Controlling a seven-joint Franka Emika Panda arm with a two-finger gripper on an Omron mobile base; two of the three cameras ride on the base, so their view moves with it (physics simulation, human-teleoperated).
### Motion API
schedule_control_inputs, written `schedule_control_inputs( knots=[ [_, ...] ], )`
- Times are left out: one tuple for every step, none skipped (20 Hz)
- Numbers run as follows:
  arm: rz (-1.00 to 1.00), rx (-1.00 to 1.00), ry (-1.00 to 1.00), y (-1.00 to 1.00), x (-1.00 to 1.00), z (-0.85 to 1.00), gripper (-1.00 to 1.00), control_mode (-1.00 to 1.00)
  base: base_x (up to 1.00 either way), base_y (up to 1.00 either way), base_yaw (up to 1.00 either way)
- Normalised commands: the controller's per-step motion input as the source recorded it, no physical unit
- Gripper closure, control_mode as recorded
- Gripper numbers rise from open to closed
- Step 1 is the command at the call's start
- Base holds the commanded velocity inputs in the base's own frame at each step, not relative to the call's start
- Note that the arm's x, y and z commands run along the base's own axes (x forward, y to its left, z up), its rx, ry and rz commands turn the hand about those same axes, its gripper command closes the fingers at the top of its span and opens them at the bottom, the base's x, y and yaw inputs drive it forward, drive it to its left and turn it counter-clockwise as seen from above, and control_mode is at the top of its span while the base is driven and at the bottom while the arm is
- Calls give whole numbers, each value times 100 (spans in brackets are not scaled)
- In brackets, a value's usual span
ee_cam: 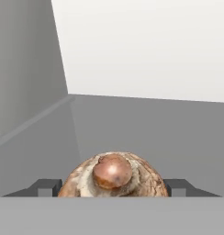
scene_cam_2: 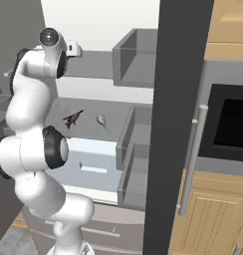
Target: Gather the mushroom and bell pepper from the fridge and place them on a tray on the dining counter. Then gather the fishs from the fridge and place them on the other tray.
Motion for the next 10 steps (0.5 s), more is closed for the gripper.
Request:
schedule_control_inputs(
  knots=[
    [-6, 0, 0, -40, -56, 0, 100, -100, 0, 0, 0],
    [-6, 0, -1, -51, -56, 0, 100, -100, 0, 0, 0],
    [-7, 0, -1, -57, -59, 0, 100, -100, 0, 0, 0],
    [-5, 1, -2, -62, -79, 0, 100, -100, 0, 0, 0],
    [-6, 3, 0, -69, -93, 3, 100, -100, 0, 0, 0],
    [-9, 0, 0, -48, -81, 17, 100, -100, 0, 0, 0],
    [-10, 0, 0, -38, -83, 14, 100, -100, 0, 0, 0],
    [-7, 0, 0, -59, -100, 6, 100, -100, 0, 0, 0],
    [-7, 0, 0, -46, -100, 5, 100, -100, 0, 0, 0],
    [-5, 0, 0, -46, -100, 9, 100, -100, 0, 0, 0]
  ],
)
